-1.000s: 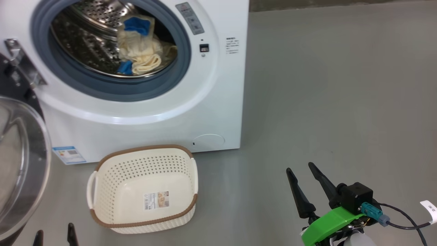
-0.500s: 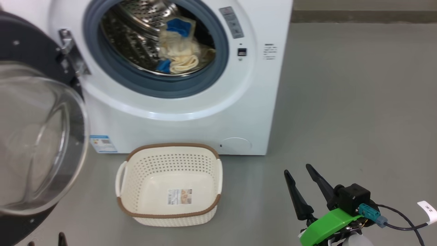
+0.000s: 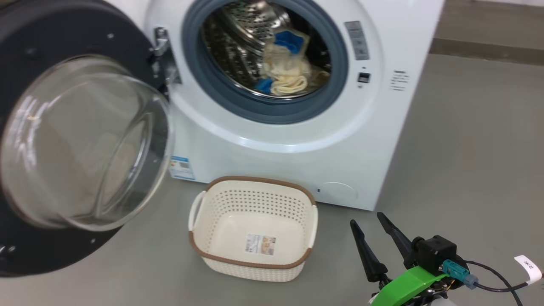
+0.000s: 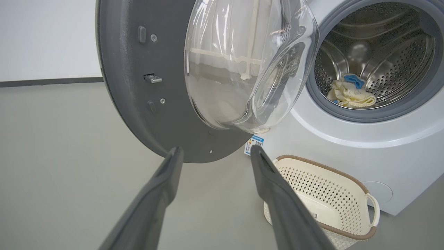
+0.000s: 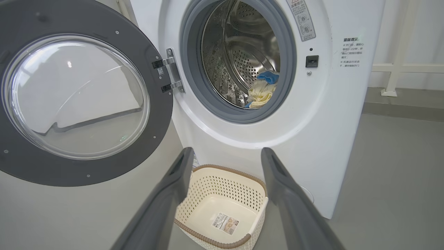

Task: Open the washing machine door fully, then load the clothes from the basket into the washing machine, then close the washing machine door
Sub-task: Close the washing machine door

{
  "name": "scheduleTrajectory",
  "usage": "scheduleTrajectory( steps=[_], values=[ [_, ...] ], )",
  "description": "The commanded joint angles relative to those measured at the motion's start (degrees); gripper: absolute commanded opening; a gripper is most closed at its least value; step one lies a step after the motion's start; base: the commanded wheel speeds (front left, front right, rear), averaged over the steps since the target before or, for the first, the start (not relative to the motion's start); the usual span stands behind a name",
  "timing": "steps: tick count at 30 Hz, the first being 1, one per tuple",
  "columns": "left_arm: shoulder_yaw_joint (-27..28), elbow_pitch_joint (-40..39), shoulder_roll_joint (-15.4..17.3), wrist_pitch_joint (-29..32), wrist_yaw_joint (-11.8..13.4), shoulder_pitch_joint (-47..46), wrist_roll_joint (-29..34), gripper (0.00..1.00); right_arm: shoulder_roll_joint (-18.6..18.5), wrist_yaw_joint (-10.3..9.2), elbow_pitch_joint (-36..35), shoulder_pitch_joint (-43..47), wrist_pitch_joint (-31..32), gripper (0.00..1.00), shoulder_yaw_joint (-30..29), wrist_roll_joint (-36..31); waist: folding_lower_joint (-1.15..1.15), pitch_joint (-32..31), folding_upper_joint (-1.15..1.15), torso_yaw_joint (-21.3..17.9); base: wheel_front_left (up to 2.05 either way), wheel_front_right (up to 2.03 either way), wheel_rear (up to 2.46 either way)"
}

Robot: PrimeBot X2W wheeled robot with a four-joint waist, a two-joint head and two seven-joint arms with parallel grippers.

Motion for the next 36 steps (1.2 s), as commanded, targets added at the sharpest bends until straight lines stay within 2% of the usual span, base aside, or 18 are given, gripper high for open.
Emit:
scheduleTrajectory(
  steps=[1, 12, 23, 32, 33, 34, 36],
  values=[
    [1.75, -0.95, 0.31, -0.29, 0.48, -1.01, -0.22, 1.00, 0.28, 0.17, -1.34, -0.30, -0.28, 1.00, 1.38, -0.09, 0.00, -0.65, 0.00, 3.03, 0.00, 0.00, 0.00],
    [2.30, -0.24, 0.31, -0.29, 1.79, -0.86, -0.43, 1.00, 0.28, 0.17, -1.99, -0.71, -0.28, 1.00, 1.82, -1.12, 0.00, -0.44, 0.00, 8.57, 0.00, 0.00, 0.00],
    [2.53, -1.75, 0.31, -0.29, 4.10, -0.15, -2.97, 1.00, 0.28, 0.17, -0.74, -3.76, -0.28, 1.00, 3.69, -2.02, 0.00, 1.66, 0.00, 9.94, 0.00, 0.00, 0.00],
    [2.11, -2.81, 0.31, -0.29, 4.96, 0.07, -3.71, 1.00, 0.28, 0.17, 0.28, -4.92, -0.28, 1.00, 4.37, -2.13, 0.00, 2.36, 0.00, 10.23, 0.00, 0.00, 0.00],
    [2.03, -2.87, 0.31, -0.29, 5.01, 0.11, -3.68, 0.93, 0.28, 0.17, 0.37, -5.00, -0.28, 1.00, 4.40, -2.11, 0.00, 2.36, 0.00, 10.22, 0.00, 0.00, 0.00],
    [1.94, -2.93, 0.31, -0.29, 5.04, 0.14, -3.66, 0.82, 0.28, 0.17, 0.44, -5.06, -0.28, 1.00, 4.42, -2.09, 0.00, 2.35, 0.00, 10.21, 0.00, 0.00, 0.00],
    [1.81, -3.02, 0.31, -0.29, 5.05, 0.19, -3.62, 0.49, 0.28, 0.17, 0.52, -5.11, -0.28, 1.00, 4.41, -2.06, 0.00, 2.32, 0.00, 10.17, 0.00, 0.00, 0.00]
  ],
)
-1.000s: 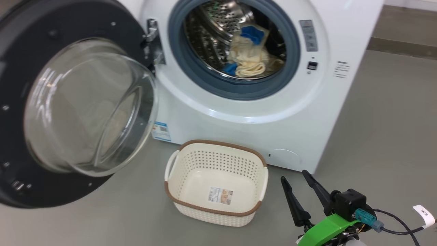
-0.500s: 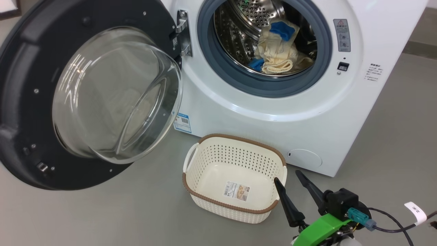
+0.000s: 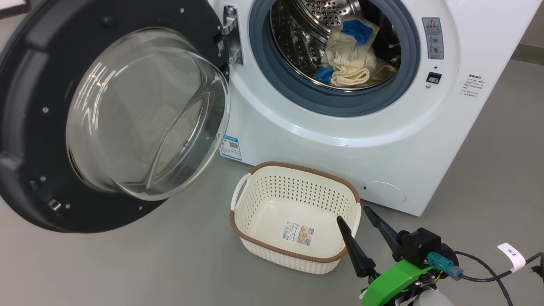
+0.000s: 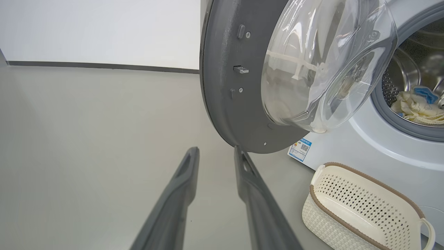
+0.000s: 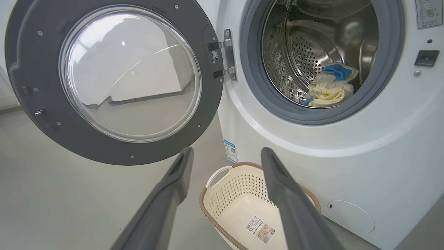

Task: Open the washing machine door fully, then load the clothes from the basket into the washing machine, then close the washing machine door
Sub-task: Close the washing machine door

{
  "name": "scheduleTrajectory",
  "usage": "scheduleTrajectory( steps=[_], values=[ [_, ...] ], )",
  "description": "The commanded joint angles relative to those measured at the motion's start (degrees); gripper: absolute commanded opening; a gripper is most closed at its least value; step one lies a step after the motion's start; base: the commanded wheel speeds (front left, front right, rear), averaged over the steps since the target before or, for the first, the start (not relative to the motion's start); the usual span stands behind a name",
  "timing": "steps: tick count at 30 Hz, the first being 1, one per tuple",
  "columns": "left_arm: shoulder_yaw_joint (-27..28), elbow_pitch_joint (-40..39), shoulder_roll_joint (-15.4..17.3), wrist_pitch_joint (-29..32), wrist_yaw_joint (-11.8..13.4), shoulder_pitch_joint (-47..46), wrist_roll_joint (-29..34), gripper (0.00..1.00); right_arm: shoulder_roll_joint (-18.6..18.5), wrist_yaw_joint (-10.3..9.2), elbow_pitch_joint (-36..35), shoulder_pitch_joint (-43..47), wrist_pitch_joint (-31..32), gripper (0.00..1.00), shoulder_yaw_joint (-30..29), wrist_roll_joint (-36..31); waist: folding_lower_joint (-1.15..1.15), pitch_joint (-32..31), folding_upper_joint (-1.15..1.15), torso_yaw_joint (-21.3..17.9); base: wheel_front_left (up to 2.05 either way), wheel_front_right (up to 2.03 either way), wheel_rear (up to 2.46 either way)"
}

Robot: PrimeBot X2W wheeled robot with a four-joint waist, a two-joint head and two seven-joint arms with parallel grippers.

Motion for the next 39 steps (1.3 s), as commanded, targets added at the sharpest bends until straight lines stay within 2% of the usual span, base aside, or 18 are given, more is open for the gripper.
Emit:
scheduleTrajectory(
  steps=[1, 2, 7, 12, 22, 28, 33, 39],
  values=[
    [1.66, -1.69, 0.31, -0.30, 0.51, -1.00, 0.04, 0.31, 0.32, 0.16, -1.12, -2.33, -0.28, 1.00, 1.47, -0.47, 0.00, -0.03, 0.00, -0.04, 0.00, 0.00, 0.00],
    [1.61, -1.73, 0.31, -0.30, 0.48, -1.01, 0.11, 0.00, 0.32, 0.16, -1.10, -2.32, -0.28, 1.00, 1.45, -0.47, 0.00, -0.04, 0.00, -0.06, 0.00, 0.00, 0.00],
    [1.51, -1.55, 0.31, -0.30, 0.14, -1.18, -0.92, 0.00, 0.32, 0.16, -1.12, -2.13, -0.28, 1.00, 1.31, -0.50, 0.00, 0.04, 0.00, -0.09, 0.00, 0.00, 0.00],
    [4.56, -3.11, 0.31, -0.30, -1.16, -3.09, -1.74, 0.00, 0.32, 0.16, -1.12, -2.01, -0.28, 1.00, 1.22, -0.46, 0.00, 0.29, 0.00, -0.05, 0.00, 0.00, 0.00],
    [15.54, -3.40, 0.94, -0.30, -8.42, -11.02, 0.09, 0.00, 0.32, 0.16, -1.04, -1.42, -0.28, 1.00, 0.82, -0.46, 0.00, 0.42, 0.00, -0.35, 0.00, 0.00, 0.00],
    [18.59, 0.72, 3.79, -0.30, -11.01, -16.61, -2.41, 0.00, 0.32, 0.16, -0.97, -0.84, -0.28, 1.00, 0.22, -0.38, 0.00, 0.33, 0.00, -0.60, 0.00, 0.00, 0.00],
    [19.46, 4.68, 7.00, -0.30, -11.92, -21.54, -5.96, 0.00, 0.32, 0.16, -0.92, -0.62, -0.28, 1.00, 0.03, -0.40, 0.00, 0.27, 0.00, -0.74, 0.00, 0.00, 0.00],
    [20.61, 12.44, 12.99, 1.65, -12.60, -28.48, -13.49, 0.00, 0.32, 0.16, -0.95, -0.08, -0.28, 1.00, -0.07, -0.04, 0.00, -0.09, 0.00, -1.07, 0.00, 0.00, 0.00]
  ],
)
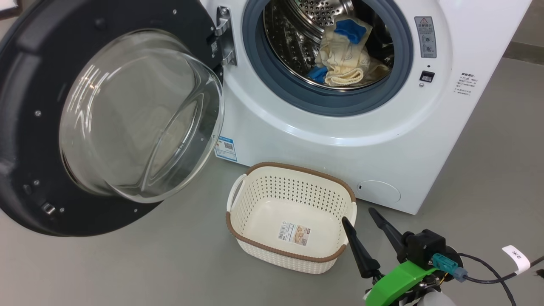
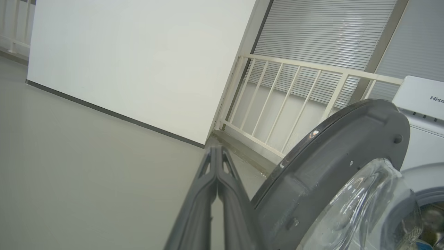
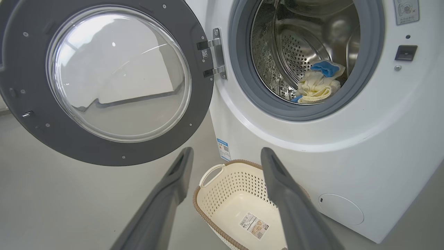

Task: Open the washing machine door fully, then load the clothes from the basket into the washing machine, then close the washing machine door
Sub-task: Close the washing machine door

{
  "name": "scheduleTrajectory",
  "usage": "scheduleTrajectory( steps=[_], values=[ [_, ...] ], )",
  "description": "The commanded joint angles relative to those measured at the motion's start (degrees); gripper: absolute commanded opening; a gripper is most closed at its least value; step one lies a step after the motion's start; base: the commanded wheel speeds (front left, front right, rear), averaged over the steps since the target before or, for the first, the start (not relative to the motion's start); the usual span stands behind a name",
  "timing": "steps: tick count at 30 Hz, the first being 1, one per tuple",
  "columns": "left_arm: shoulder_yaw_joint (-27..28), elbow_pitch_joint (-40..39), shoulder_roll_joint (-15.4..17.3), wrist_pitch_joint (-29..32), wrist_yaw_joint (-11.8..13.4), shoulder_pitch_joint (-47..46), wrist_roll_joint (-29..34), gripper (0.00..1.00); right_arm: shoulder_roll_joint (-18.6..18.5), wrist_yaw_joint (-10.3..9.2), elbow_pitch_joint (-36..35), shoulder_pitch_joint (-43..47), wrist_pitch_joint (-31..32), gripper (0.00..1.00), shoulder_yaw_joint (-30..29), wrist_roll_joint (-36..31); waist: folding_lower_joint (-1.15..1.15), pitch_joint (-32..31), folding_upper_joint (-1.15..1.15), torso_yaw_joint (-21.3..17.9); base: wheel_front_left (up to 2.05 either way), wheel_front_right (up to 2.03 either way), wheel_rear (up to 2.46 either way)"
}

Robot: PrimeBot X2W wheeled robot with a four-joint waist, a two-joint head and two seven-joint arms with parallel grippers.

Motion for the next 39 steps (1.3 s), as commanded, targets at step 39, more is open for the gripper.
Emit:
scheduleTrajectory(
  steps=[39],
  values=[
    [7.99, 26.66, 17.46, 33.10, -0.64, -22.89, -47.81, 0.00, 0.32, 0.17, -4.60, -0.56, 2.70, 1.00, -2.33, -4.02, 0.00, 6.14, 0.00, -9.25, 0.00, 0.00, 0.00]
  ],
)
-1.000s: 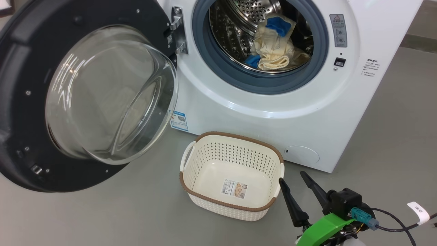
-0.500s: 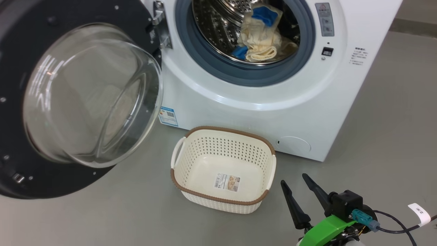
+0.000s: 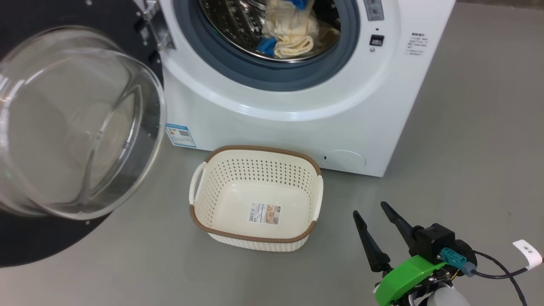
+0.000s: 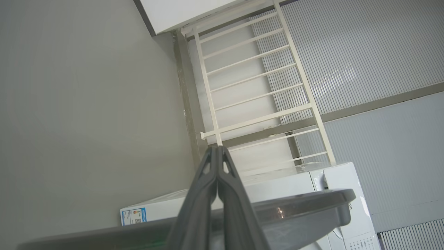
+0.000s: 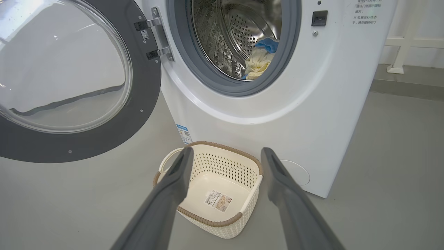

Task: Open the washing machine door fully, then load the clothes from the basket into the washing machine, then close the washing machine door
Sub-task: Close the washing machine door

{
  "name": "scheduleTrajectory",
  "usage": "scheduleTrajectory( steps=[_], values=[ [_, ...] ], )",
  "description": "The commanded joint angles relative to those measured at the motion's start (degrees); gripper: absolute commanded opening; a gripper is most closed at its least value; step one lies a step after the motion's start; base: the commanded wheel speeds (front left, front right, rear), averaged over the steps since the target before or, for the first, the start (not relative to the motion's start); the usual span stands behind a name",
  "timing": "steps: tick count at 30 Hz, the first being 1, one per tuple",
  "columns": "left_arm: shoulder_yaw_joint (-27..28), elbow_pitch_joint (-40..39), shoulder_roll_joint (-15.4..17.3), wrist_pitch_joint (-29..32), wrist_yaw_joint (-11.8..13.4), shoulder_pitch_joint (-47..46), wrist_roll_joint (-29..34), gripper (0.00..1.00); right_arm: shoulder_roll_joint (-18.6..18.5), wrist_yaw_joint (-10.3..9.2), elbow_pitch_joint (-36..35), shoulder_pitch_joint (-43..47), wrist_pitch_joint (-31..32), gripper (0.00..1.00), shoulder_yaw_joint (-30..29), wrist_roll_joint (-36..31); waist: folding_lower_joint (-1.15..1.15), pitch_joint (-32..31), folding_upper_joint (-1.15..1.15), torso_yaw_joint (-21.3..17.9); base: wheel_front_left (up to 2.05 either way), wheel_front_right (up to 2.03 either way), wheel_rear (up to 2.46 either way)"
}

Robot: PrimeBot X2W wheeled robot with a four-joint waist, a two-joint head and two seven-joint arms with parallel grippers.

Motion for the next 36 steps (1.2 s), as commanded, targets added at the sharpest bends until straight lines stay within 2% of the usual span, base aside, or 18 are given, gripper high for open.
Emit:
scheduleTrajectory(
  steps=[1, 11, 23, 27, 28, 36],
  values=[
    [1.04, -1.20, 3.53, 0.46, -0.23, -0.84, -0.20, 0.00, 0.30, 0.17, -1.73, -1.39, 0.18, 1.00, 1.07, -0.87, 0.00, 1.02, 0.00, -1.08, 0.00, 0.00, 0.00],
    [0.63, -2.50, 2.19, 4.26, -0.23, -0.93, -3.59, 0.00, 0.30, 0.17, -3.21, -1.32, 0.85, 1.00, 0.70, -1.04, 0.00, 2.80, 0.00, -1.57, 0.00, 0.00, 0.00],
    [-0.54, -10.86, -2.25, 18.89, -0.23, 4.99, -11.07, 0.00, 0.30, 0.17, -2.33, -1.88, 0.04, 1.00, 1.55, 0.14, 0.00, 3.08, 0.00, -0.53, 0.00, 0.00, 0.00],
    [-0.92, -16.94, -4.12, 23.42, -0.23, 8.26, -12.81, 0.00, 0.30, 0.17, -2.17, -2.10, -0.74, 1.00, 1.86, 0.59, 0.00, 2.86, 0.00, -0.61, 0.00, 0.00, 0.00],
    [-0.75, -20.66, -5.61, 24.82, -0.23, 10.12, -13.64, 0.00, 0.30, 0.17, -2.04, -2.12, -1.00, 1.00, 1.92, 0.76, 0.00, 2.75, 0.00, -0.71, 0.00, 0.00, 0.00],
    [-2.32, -33.47, -11.99, 30.42, -0.23, 17.54, -15.71, 0.00, 0.30, 0.17, -0.67, -2.37, -1.71, 1.00, 2.56, 1.66, 0.00, 1.91, 0.00, -1.41, 0.00, 0.00, 0.00]
  ],
)
